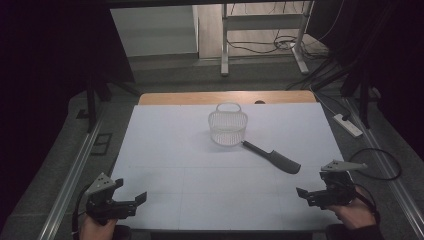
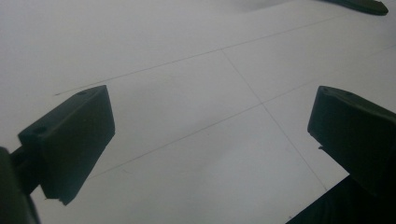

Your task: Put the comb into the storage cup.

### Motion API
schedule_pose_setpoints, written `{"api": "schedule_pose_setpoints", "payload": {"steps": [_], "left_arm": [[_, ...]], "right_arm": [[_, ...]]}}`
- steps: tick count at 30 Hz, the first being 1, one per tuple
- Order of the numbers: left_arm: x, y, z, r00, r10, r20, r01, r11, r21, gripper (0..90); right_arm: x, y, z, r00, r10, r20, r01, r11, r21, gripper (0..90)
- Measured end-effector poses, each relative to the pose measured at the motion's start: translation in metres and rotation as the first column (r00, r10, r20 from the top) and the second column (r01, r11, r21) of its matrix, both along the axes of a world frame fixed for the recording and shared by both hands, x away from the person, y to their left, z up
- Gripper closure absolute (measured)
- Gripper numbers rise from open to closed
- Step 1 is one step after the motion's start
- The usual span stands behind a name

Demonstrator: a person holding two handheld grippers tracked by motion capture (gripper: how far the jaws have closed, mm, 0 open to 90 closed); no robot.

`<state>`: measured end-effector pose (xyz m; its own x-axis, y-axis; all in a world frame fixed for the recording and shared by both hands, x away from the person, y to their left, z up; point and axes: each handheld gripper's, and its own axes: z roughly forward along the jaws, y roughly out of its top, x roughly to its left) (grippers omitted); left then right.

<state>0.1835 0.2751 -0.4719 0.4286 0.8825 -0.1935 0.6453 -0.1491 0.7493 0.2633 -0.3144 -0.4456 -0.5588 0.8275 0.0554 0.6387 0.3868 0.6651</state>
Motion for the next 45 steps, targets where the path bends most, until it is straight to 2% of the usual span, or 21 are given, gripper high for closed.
{"api": "schedule_pose_setpoints", "payload": {"steps": [4,7,10,15,32,45], "left_arm": [[0.0,0.0,0.0,1.0,0.001,0.0,-0.001,1.0,-0.001,1.3],[0.0,0.0,0.0,1.0,0.001,-0.002,-0.001,1.0,-0.002,1.3],[0.0,0.001,0.0,1.0,0.004,-0.003,-0.004,1.0,-0.005,1.3],[0.0,0.001,0.0,1.0,0.007,-0.004,-0.007,0.9999,-0.009,1.2],[0.001,0.003,-0.001,0.9999,0.013,-0.009,-0.014,0.9997,-0.02,1.2],[0.001,0.004,-0.001,0.9998,0.017,-0.012,-0.017,0.9995,-0.028,1.2]], "right_arm": [[0.006,0.001,0.002,1.0,0.008,-0.001,-0.008,1.0,0.0,0.0],[0.011,0.002,0.005,0.9999,0.011,0.005,-0.011,1.0,0.012,0.0],[0.019,0.003,0.008,0.9995,0.028,-0.016,-0.027,0.999,0.041,0.0],[0.027,0.005,0.008,0.9995,0.031,-0.01,-0.031,0.998,0.052,0.0],[0.053,0.019,0.009,0.9964,0.084,0.013,-0.084,0.996,-0.007,0.0],[0.071,0.033,0.004,0.9949,0.098,-0.024,-0.099,0.994,-0.043,0.0]]}}
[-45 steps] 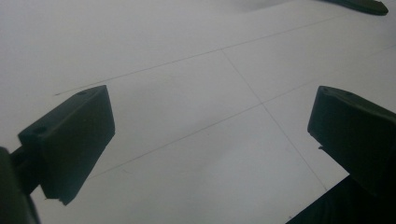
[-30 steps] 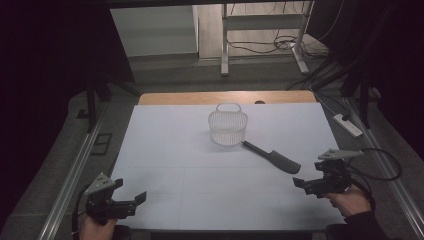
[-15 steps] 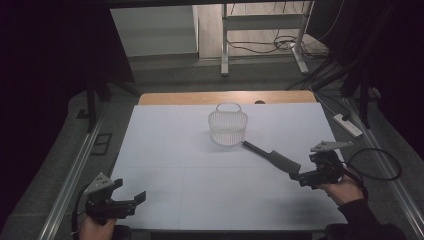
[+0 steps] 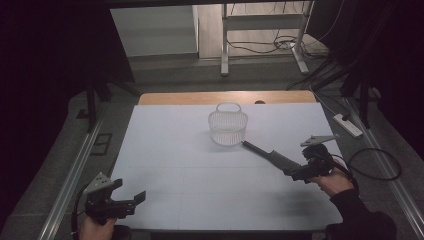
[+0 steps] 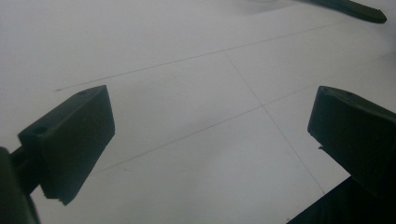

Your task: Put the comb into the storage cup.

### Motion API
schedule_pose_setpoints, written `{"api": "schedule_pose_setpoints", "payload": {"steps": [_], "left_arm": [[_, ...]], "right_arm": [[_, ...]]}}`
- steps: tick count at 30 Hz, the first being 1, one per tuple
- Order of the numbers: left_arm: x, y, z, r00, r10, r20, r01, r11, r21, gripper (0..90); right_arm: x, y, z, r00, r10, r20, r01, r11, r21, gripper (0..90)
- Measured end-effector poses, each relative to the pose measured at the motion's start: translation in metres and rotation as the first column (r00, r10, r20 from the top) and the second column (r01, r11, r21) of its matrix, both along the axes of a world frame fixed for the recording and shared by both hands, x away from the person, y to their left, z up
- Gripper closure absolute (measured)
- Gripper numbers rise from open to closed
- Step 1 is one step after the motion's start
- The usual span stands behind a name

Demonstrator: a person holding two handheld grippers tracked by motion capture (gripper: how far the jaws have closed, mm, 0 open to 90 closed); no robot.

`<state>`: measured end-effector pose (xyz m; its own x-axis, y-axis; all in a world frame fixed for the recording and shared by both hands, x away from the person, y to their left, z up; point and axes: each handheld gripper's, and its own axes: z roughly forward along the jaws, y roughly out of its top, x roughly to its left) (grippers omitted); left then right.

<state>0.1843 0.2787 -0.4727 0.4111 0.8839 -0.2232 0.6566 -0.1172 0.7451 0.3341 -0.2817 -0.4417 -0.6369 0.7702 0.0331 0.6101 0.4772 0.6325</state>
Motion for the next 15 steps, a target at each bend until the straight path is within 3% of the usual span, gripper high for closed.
{"api": "schedule_pose_setpoints", "payload": {"steps": [8,15], "left_arm": [[0.0,0.0,0.0,1.0,0.004,-0.001,-0.004,1.0,-0.004,1.2],[0.0,0.0,0.0,1.0,0.004,-0.001,-0.004,1.0,-0.006,1.2]], "right_arm": [[0.012,0.007,-0.001,0.9994,0.027,0.019,-0.027,1.0,0.0,0.0],[0.024,0.014,-0.003,0.9994,0.035,0.0,-0.035,0.999,-0.008,0.0]]}}
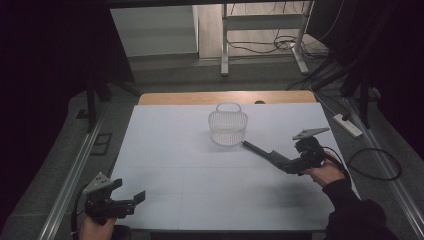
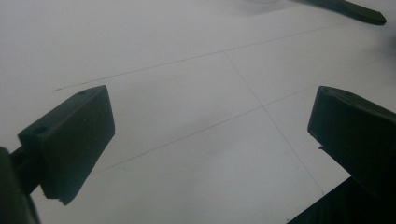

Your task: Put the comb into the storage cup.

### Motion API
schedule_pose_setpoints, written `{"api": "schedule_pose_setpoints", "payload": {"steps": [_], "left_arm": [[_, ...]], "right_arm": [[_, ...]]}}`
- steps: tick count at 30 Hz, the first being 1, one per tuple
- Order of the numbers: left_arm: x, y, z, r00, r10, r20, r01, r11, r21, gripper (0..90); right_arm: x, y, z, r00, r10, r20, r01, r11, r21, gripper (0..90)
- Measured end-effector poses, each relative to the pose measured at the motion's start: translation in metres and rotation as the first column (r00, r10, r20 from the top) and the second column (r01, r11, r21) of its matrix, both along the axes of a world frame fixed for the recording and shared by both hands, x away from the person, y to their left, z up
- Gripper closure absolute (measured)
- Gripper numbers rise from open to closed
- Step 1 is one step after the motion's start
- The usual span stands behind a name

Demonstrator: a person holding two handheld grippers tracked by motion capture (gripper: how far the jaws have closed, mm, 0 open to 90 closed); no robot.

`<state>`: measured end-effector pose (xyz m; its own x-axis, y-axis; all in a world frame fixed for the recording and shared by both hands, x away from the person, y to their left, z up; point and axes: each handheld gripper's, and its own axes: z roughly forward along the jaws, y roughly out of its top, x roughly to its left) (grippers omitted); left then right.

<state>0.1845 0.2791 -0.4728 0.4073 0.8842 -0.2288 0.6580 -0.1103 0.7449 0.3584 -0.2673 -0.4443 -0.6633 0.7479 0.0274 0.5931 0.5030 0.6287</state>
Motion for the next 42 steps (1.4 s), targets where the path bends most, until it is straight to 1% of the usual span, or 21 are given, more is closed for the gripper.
{"api": "schedule_pose_setpoints", "payload": {"steps": [4,7,9,12,19,21,26,27,28,33,34,35,36,37,42], "left_arm": [[0.0,0.0,0.0,1.0,0.0,0.0,0.0,1.0,-0.001,1.2],[0.0,0.0,0.0,1.0,0.0,0.0,0.0,1.0,-0.001,1.2],[0.0,0.0,0.0,1.0,-0.001,-0.001,0.001,1.0,0.001,1.3],[0.0,0.0,0.0,1.0,0.0,-0.002,0.0,1.0,0.003,1.3],[0.0,0.0,0.0,1.0,0.001,-0.004,-0.001,1.0,0.001,1.3],[0.0,0.0,0.0,1.0,0.0,-0.004,0.0,1.0,0.001,1.3],[0.001,0.0,0.0,1.0,-0.002,-0.004,0.002,1.0,0.002,1.3],[0.001,0.0,0.0,1.0,-0.003,-0.005,0.003,1.0,0.003,1.3],[0.001,0.0,0.0,1.0,-0.004,-0.004,0.004,1.0,0.005,1.4],[0.001,-0.001,0.0,1.0,-0.007,-0.005,0.007,0.9999,0.011,1.3],[0.001,-0.001,0.0,1.0,-0.007,-0.005,0.007,0.9999,0.011,1.4],[0.001,-0.001,0.0,1.0,-0.006,-0.005,0.006,0.9999,0.01,1.3],[0.001,-0.001,0.0,1.0,-0.006,-0.005,0.006,0.9999,0.01,1.3],[0.001,-0.001,0.0,1.0,-0.006,-0.006,0.006,0.9999,0.009,1.4],[0.001,-0.001,0.0,1.0,-0.005,-0.007,0.006,1.0,0.008,1.4]], "right_arm": [[0.004,0.003,-0.001,1.0,0.0,0.004,0.0,1.0,0.005,0.0],[0.008,0.006,-0.002,1.0,0.009,0.005,-0.009,0.999,0.031,0.0],[0.011,0.008,-0.003,0.9999,0.013,0.003,-0.013,1.0,0.026,0.0],[0.015,0.011,-0.004,0.9999,0.01,-0.01,-0.01,1.0,0.021,0.0],[0.027,0.017,-0.006,1.0,0.002,-0.007,-0.002,1.0,0.02,0.0],[0.029,0.019,-0.007,0.9999,-0.001,-0.013,0.001,1.0,0.019,0.0],[0.034,0.023,-0.01,0.9999,-0.005,-0.012,0.005,1.0,0.0,0.0],[0.037,0.024,-0.01,0.9999,-0.005,-0.013,0.005,1.0,-0.006,0.0],[0.039,0.025,-0.01,1.0,-0.001,-0.008,0.001,1.0,-0.013,0.0],[0.047,0.03,-0.011,0.9993,-0.01,-0.036,0.009,1.0,-0.027,0.0],[0.047,0.03,-0.011,0.9993,-0.01,-0.036,0.009,1.0,-0.027,0.0],[0.051,0.033,-0.012,0.9987,-0.014,-0.049,0.013,0.999,-0.033,0.0],[0.051,0.033,-0.012,0.9987,-0.014,-0.049,0.013,0.999,-0.033,0.0],[0.054,0.036,-0.013,0.998,-0.022,-0.06,0.019,0.999,-0.036,0.0],[0.061,0.042,-0.015,0.9967,-0.036,-0.072,0.032,0.998,-0.054,0.0]]}}
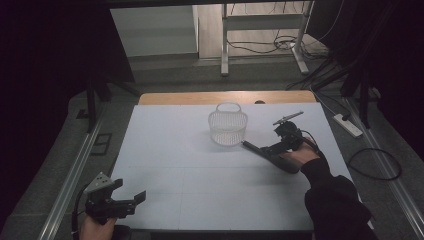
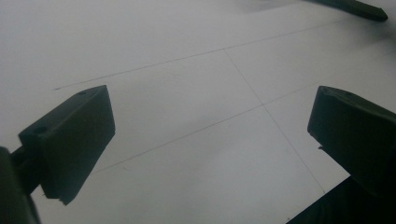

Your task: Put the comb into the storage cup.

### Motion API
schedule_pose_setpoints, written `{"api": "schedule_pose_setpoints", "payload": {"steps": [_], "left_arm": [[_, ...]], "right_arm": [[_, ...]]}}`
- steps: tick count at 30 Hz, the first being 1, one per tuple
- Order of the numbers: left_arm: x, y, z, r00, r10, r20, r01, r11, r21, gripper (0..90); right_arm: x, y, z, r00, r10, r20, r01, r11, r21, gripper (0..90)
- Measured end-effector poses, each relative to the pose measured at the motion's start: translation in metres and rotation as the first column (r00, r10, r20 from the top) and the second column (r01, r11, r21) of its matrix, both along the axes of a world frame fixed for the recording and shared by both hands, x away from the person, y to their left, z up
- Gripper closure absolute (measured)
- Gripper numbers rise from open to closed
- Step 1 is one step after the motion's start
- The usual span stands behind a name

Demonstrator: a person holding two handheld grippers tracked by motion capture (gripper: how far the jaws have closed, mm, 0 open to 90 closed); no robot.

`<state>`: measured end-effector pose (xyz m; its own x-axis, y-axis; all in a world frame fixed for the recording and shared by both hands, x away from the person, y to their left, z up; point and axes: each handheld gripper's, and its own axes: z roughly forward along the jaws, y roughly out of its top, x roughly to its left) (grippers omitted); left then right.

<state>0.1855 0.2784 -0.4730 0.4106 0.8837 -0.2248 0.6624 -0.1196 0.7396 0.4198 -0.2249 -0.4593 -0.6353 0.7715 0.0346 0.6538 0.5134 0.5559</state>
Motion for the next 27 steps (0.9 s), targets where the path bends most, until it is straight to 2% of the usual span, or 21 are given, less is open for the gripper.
{"api": "schedule_pose_setpoints", "payload": {"steps": [9,18,21,25,27], "left_arm": [[0.0,0.0,0.0,1.0,-0.001,0.0,0.001,1.0,0.0,1.4],[0.0,0.0,0.0,1.0,-0.002,-0.001,0.002,1.0,-0.001,1.4],[0.0,0.0,0.0,1.0,-0.002,-0.002,0.002,1.0,-0.002,1.5],[0.001,0.0,0.0,1.0,-0.004,-0.003,0.004,1.0,0.0,1.6],[0.001,0.0,0.0,1.0,-0.004,-0.004,0.004,1.0,0.0,1.6]], "right_arm": [[0.013,0.014,0.0,0.9999,0.002,-0.015,-0.002,1.0,-0.031,0.0],[0.026,0.023,-0.005,0.9983,0.0,-0.059,-0.004,0.998,-0.066,0.0],[0.027,0.024,-0.005,0.9981,-0.004,-0.061,-0.001,0.997,-0.073,0.0],[0.03,0.024,-0.007,0.9979,-0.007,-0.064,0.002,0.997,-0.082,6.3],[0.03,0.024,-0.008,0.9983,-0.003,-0.058,-0.002,0.995,-0.095,13.3]]}}
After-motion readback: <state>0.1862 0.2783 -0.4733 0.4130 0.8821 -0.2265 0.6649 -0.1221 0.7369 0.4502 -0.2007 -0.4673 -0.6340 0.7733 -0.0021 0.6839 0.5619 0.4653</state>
